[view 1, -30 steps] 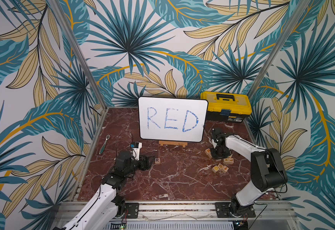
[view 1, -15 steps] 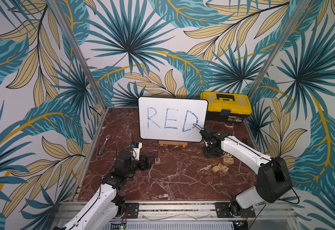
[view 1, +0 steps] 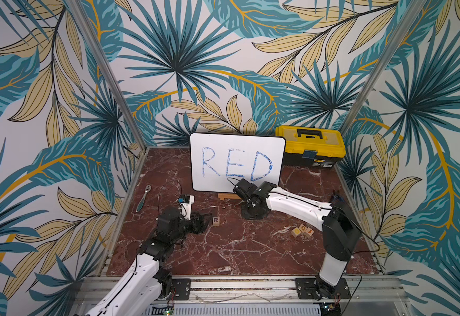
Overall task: Assemble the uppercase word "red" with letter blocks
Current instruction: Place the letter block at the center of the board.
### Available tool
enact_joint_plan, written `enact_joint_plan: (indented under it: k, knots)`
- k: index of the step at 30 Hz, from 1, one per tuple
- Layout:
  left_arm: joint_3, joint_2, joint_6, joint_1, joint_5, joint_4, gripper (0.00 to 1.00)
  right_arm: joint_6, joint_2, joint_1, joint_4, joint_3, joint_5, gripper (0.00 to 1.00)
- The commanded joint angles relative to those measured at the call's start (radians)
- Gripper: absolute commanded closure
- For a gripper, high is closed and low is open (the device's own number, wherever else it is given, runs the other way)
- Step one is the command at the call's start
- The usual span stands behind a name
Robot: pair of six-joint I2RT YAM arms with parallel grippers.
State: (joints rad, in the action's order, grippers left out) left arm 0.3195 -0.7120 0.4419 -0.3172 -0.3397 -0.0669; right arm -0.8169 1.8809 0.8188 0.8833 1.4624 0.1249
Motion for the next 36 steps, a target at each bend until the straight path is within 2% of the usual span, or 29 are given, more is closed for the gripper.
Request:
enact_joint_plan:
  k: [1, 4, 8, 13, 22, 27, 36]
  knots:
    - [-0.020, 0.017, -0.006, -0.002, 0.018, 0.014, 0.26, -0.230, 0.065, 0.042, -0.008, 0.072, -0.033, 0.84]
    - [-0.022, 0.023, -0.006, -0.003, 0.022, 0.012, 0.26, -0.314, 0.101, 0.061, -0.044, 0.111, -0.070, 0.83]
    - [-0.025, 0.026, -0.003, -0.002, 0.029, 0.013, 0.26, -0.295, 0.137, 0.070, -0.003, 0.150, -0.071, 0.83]
    - [-0.025, 0.025, -0.004, -0.003, 0.031, 0.013, 0.26, -0.308, 0.122, 0.073, 0.016, 0.101, -0.074, 0.83]
    - [-0.025, 0.027, -0.003, -0.003, 0.028, 0.013, 0.26, -0.556, 0.100, 0.074, -0.022, 0.047, -0.122, 0.84]
    - [-0.025, 0.023, -0.003, -0.003, 0.028, 0.012, 0.26, -0.705, 0.084, 0.074, 0.000, 0.061, -0.093, 0.84]
    - [-0.026, 0.026, -0.002, -0.002, 0.030, 0.012, 0.26, -0.839, 0.169, 0.073, 0.064, 0.167, -0.103, 0.84]
